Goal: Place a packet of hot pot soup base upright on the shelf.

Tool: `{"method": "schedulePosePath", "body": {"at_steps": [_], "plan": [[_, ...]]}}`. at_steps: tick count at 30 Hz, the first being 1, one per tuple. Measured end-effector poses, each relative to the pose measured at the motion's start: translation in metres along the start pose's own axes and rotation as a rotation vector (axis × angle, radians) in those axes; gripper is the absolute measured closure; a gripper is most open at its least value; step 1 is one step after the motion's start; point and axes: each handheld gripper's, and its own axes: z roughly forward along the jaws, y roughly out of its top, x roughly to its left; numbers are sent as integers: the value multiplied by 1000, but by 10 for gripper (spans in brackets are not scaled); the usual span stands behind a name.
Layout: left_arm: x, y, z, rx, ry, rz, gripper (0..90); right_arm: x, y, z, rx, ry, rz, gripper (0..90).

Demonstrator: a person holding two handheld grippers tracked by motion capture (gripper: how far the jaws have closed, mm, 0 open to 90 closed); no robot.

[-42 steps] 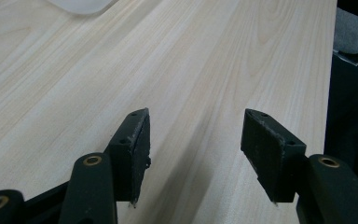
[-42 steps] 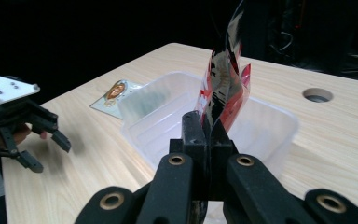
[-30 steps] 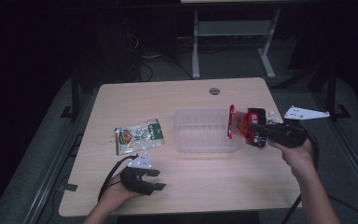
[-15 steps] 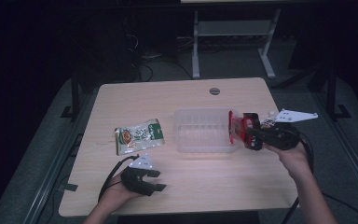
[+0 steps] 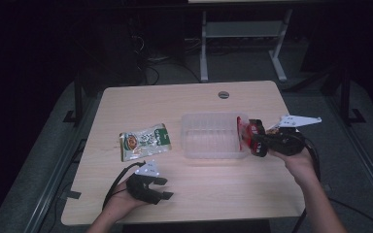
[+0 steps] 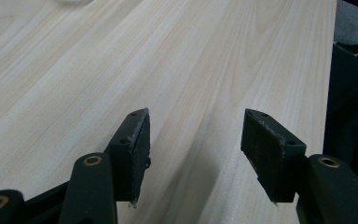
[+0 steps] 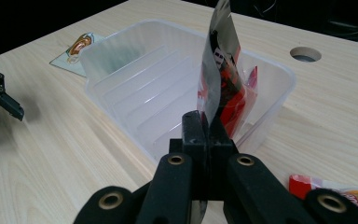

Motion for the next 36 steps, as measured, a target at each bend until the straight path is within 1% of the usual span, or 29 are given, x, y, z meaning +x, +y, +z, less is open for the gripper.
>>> {"method": "schedulePosePath", "body": {"at_steps": [3, 8, 9, 10, 11, 13, 14, 17, 18, 19, 20, 21, 22, 23, 24, 25, 26, 27, 29, 30, 31, 32, 35, 36], "plan": [[0, 0, 0, 4, -1, 1, 419, 0, 0, 6, 13, -9, 5, 894], [0, 0, 0, 4, -1, 1, 419, -2, -1, 9, 14, -12, 21, 888], [0, 0, 0, 5, -1, 2, 419, -3, -1, 10, 10, -11, 27, 867], [0, 0, 0, 5, -1, 2, 419, -3, -1, 10, 10, -11, 27, 867], [0, 0, 0, 6, -2, 2, 419, -4, -2, 11, 1, -5, 38, 828], [0, 0, 0, 5, -1, 2, 419, -5, -3, 11, 4, -11, 46, 815], [0, 0, 0, 5, -1, 1, 419, -6, -3, 10, -4, -5, 53, 789], [0, 0, 0, 3, 0, 1, 419, -6, -3, 8, -10, -5, 53, 758], [-1, 0, 0, 2, -1, 0, 419, -5, -3, 7, -10, 4, 59, 714], [-1, 0, 0, 2, -1, 0, 419, -5, -3, 7, -10, 4, 59, 714], [0, 0, 0, 2, 0, 1, 419, -4, -3, 6, -8, 5, 56, 653], [0, 0, 0, 2, 0, 1, 419, -4, -3, 6, -8, 5, 56, 653], [0, 0, 0, 4, 1, 5, 419, -2, -2, 4, -10, 2, 55, 601], [0, 0, 0, 4, 1, 5, 419, -2, -2, 4, -10, 2, 55, 601], [0, -1, 0, 6, 2, 6, 419, -2, -2, 1, -19, -9, 55, 557], [0, -1, 0, 6, 2, 5, 419, -1, -1, -1, -23, -11, 58, 537], [0, -1, 0, 6, 2, 5, 419, -1, -1, -1, -23, -11, 58, 537], [0, -1, 0, 8, 2, 3, 419, 0, 1, -7, -33, -22, 57, 498], [0, -1, 0, 9, 2, 2, 419, 0, 1, -10, -39, -21, 54, 488], [0, -1, 0, 9, 1, 0, 419, 2, 3, -18, -52, -22, 44, 478], [0, -1, 0, 9, 1, 0, 419, 2, 3, -18, -52, -22, 44, 478], [-1, -1, 1, 6, -1, -6, 419, 4, 3, -24, -61, -16, 41, 487], [0, -1, 1, 7, -1, 0, 419, 6, -2, -29, -53, -5, 31, 564], [-1, -1, 1, 7, -1, 4, 419, 7, -4, -29, -50, -6, 25, 610]]}}
